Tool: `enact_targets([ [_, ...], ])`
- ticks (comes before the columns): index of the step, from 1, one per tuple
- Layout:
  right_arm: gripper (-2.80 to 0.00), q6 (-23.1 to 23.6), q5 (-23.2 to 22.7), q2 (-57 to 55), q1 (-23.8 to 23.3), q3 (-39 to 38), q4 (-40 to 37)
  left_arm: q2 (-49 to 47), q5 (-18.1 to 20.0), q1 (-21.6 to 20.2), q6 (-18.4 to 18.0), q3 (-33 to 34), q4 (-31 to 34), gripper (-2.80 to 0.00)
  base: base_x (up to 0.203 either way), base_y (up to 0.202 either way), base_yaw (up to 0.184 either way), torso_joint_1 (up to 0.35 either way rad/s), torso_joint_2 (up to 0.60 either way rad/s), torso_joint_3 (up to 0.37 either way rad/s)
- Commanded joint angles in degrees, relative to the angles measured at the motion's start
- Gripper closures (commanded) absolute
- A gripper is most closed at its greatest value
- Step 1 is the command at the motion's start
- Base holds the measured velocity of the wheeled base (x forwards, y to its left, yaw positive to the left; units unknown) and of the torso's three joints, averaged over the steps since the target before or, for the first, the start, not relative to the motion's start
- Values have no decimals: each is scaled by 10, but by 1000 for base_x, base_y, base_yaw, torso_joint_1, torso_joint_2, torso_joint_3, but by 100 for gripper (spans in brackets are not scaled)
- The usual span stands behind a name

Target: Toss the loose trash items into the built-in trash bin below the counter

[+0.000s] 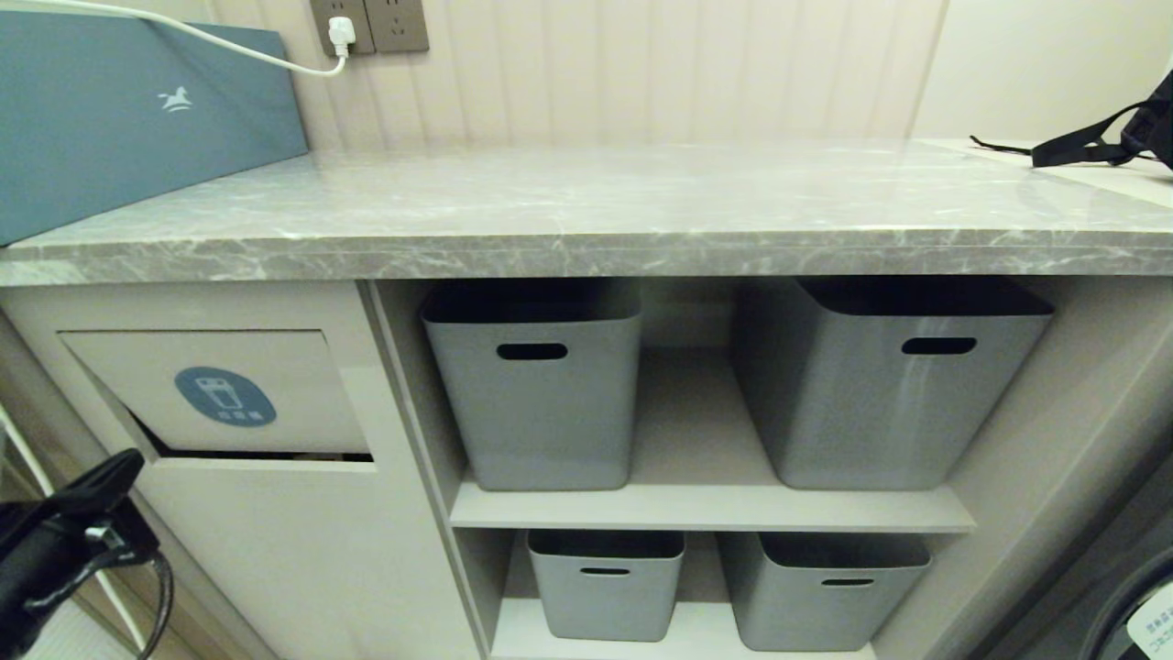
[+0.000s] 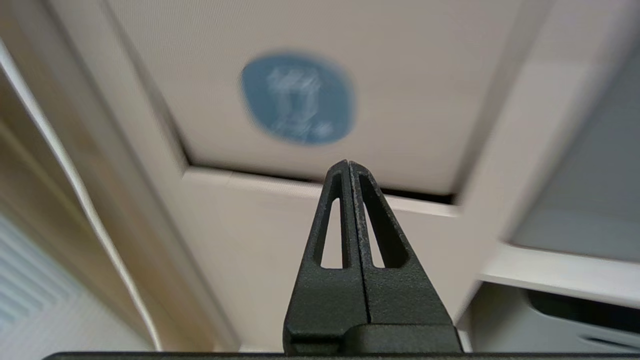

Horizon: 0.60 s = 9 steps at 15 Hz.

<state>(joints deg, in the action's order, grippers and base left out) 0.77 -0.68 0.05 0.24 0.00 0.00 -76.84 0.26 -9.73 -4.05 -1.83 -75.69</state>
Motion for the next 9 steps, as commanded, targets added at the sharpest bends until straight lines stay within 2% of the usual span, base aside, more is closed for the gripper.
enact_targets([
  [1, 0, 0, 0, 0, 0, 0, 0, 156, 21, 14, -14, 2, 75, 0, 0, 0, 0, 0, 0, 0],
  [5, 0, 0, 0, 0, 0, 0, 0, 307, 89, 24, -29, -30, 268, 0, 0, 0, 0, 0, 0, 0],
  [9, 0, 0, 0, 0, 0, 0, 1, 472, 131, 44, -28, -48, 439, 0, 0, 0, 0, 0, 0, 0],
])
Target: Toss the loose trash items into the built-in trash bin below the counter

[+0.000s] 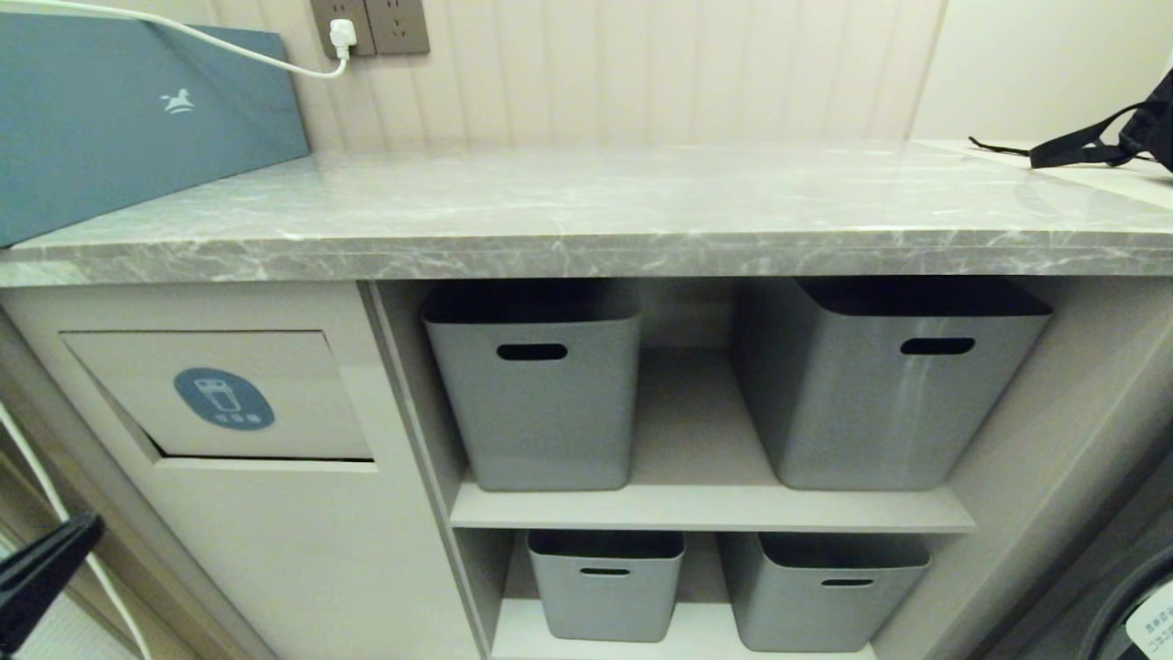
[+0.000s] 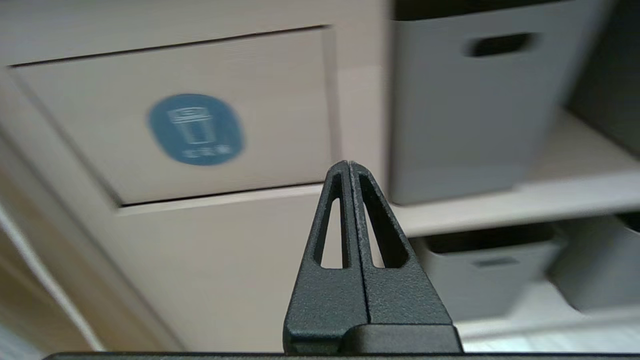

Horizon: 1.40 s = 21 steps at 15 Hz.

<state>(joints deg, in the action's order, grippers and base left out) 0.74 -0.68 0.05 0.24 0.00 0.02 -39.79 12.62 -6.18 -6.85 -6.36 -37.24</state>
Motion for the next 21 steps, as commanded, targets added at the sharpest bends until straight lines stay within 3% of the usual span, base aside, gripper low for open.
enact_targets([
  [1, 0, 0, 0, 0, 0, 0, 0, 143, 13, 17, 1, 2, 91, 0, 0, 0, 0, 0, 0, 0],
  [5, 0, 0, 0, 0, 1, 0, 0, 298, 10, 48, 0, 54, 196, 0, 0, 0, 0, 0, 0, 0],
  [7, 0, 0, 0, 0, 0, 0, 0, 342, -73, 55, -1, 62, 255, 0, 0, 0, 0, 0, 0, 0],
  [10, 0, 0, 0, 0, 0, 0, 1, 398, -99, 58, 0, 63, 385, 0, 0, 0, 0, 0, 0, 0],
  [16, 0, 0, 0, 0, 0, 0, 0, 400, -99, 64, 3, 64, 377, 0, 0, 0, 0, 0, 0, 0],
  [19, 0, 0, 0, 0, 0, 0, 0, 399, -102, 64, 24, 64, 377, 0, 0, 0, 0, 0, 0, 0],
  [21, 0, 0, 0, 0, 0, 0, 1, 399, -102, 64, 14, 64, 378, 0, 0, 0, 0, 0, 0, 0],
])
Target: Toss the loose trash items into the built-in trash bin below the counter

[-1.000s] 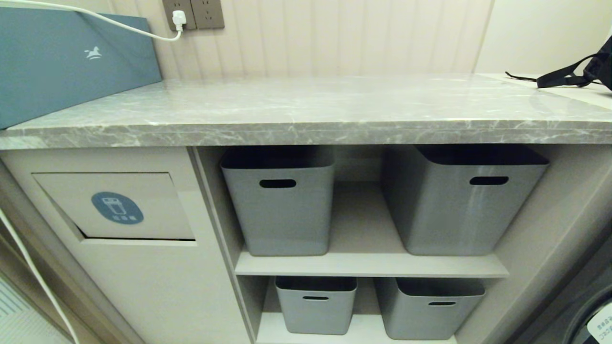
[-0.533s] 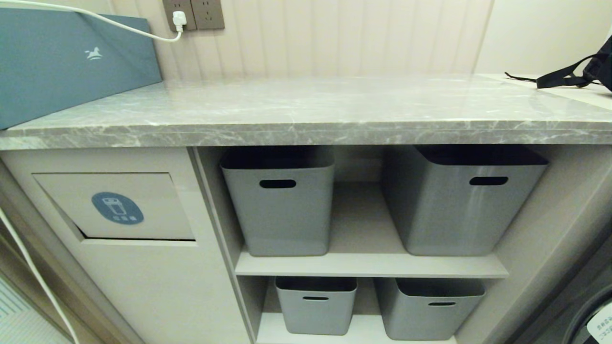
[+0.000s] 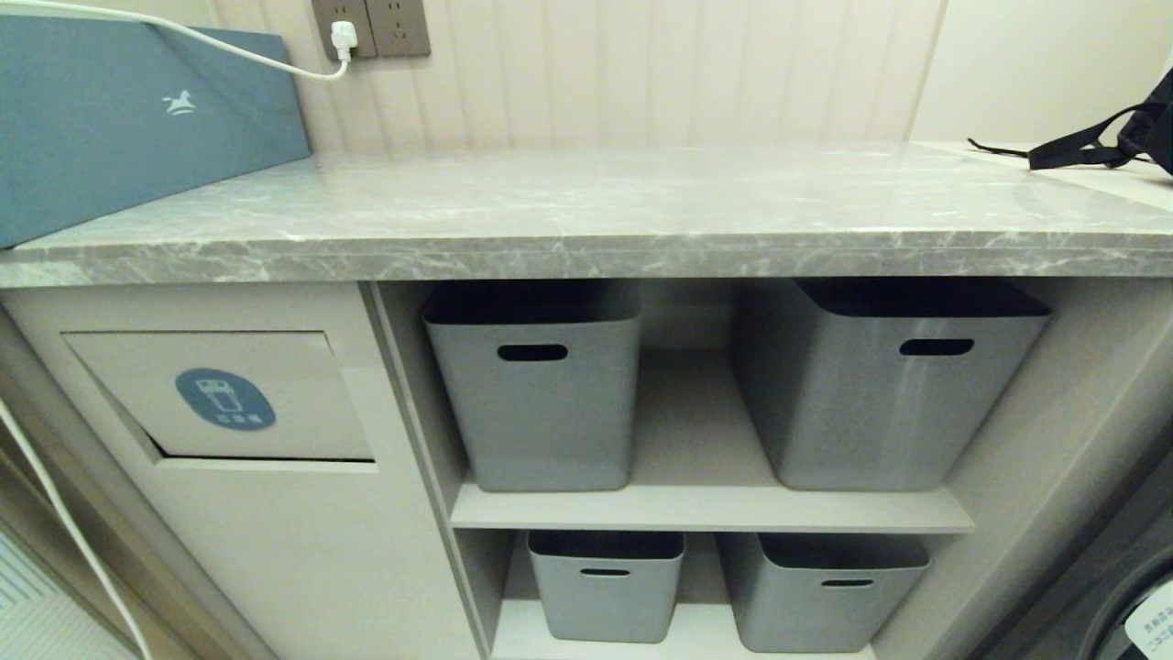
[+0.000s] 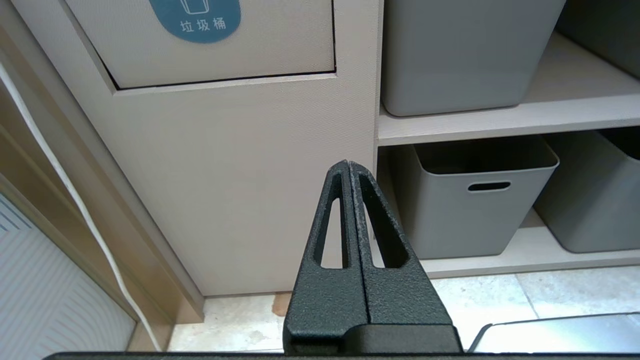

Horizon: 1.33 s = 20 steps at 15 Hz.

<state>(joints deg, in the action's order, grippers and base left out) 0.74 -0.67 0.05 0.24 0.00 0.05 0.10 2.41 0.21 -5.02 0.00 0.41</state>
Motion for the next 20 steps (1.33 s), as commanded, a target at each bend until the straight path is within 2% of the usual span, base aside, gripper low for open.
enact_targets([
  [1, 0, 0, 0, 0, 0, 0, 0, 0, 0, 0, -3, 0, 1, 0, 0, 0, 0, 0, 0, 0],
  [4, 0, 0, 0, 0, 0, 0, 0, 0, -23, 0, 38, 0, -1, 0, 0, 0, 0, 0, 0, 0],
  [5, 0, 0, 0, 0, 0, 0, 0, 0, -24, 0, 39, 0, 0, 0, 0, 0, 0, 0, 0, 0],
  [7, 0, 0, 0, 0, 0, 0, 0, 0, -24, 0, 16, 0, 2, 0, 0, 0, 0, 0, 0, 0],
  [14, 0, 0, 0, 0, 0, 0, 0, -4, -23, -2, 6, -1, 2, 0, 0, 0, 0, 0, 0, 0],
  [17, 0, 0, 0, 0, 0, 0, 0, -2, 2, -1, -47, 0, -2, 0, 0, 0, 0, 0, 0, 0],
  [18, 0, 0, 0, 0, 1, 0, 0, -1, 5, -1, -51, 0, -2, 0, 0, 0, 0, 0, 0, 0],
  [20, 0, 0, 0, 0, 1, 0, 0, 0, -20, -2, 22, 0, -1, 0, 0, 0, 0, 0, 0, 0],
])
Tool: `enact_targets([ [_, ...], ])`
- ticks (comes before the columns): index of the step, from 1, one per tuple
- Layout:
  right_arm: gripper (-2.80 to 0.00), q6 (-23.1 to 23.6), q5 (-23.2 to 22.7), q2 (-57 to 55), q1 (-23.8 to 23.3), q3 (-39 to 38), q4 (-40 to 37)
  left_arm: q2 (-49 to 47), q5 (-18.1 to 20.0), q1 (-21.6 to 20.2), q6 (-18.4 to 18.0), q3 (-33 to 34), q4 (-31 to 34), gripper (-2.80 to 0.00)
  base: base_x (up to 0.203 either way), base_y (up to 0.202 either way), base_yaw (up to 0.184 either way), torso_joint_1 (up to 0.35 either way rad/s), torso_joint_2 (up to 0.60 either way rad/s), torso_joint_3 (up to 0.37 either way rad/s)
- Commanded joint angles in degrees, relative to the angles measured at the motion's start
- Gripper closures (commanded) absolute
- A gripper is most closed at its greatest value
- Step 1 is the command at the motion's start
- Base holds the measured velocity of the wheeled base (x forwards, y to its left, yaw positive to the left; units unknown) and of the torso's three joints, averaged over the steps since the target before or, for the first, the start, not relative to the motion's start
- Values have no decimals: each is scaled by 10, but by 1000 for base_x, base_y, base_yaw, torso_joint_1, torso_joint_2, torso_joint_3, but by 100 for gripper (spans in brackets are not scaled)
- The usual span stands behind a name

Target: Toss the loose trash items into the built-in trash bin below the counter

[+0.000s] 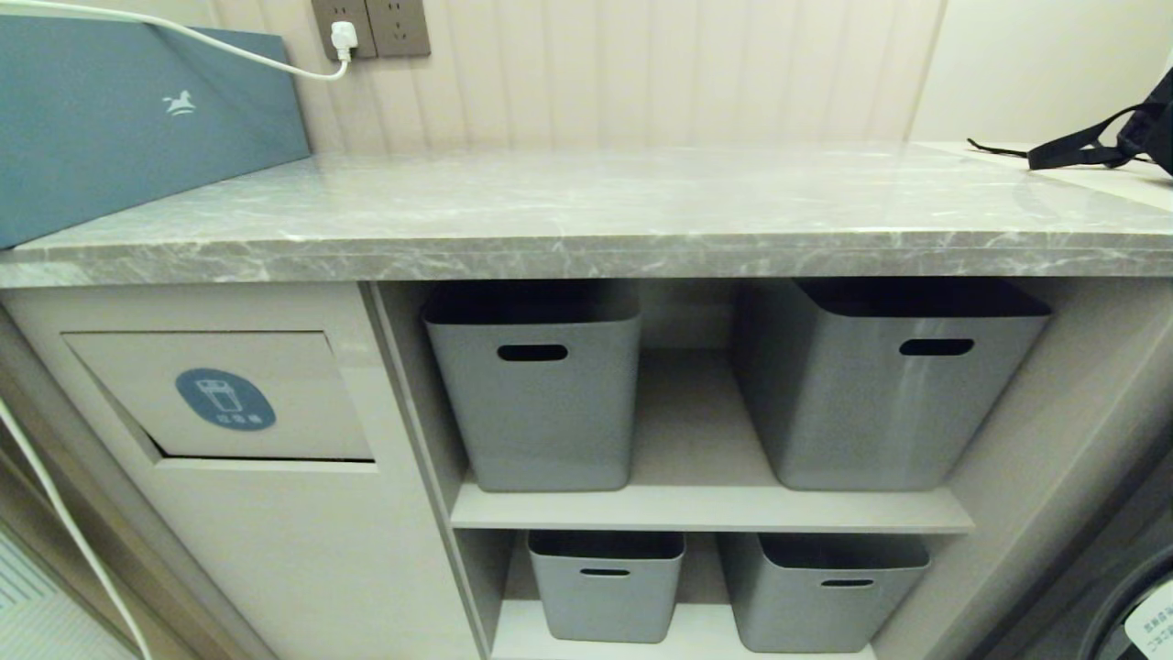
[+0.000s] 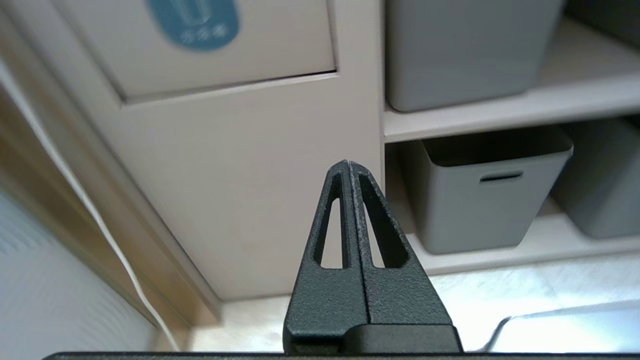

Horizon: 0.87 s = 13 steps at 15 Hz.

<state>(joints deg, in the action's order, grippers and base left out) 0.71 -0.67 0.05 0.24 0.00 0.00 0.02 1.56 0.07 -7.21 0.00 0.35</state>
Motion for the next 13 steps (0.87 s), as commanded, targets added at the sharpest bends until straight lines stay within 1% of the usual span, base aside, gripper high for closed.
enact_targets([
  [1, 0, 0, 0, 0, 0, 0, 1, 1, -17, -1, 56, 0, -2, 0, 0, 0, 0, 0, 0, 0],
  [5, 0, 0, 0, 0, 0, 0, 0, 1, -16, -1, 50, 0, -1, 0, 0, 0, 0, 0, 0, 0],
  [13, 0, -4, 4, 0, 0, 0, 1, 1, -16, -1, 50, 0, -2, 0, 0, 0, 0, 0, 0, 0],
])
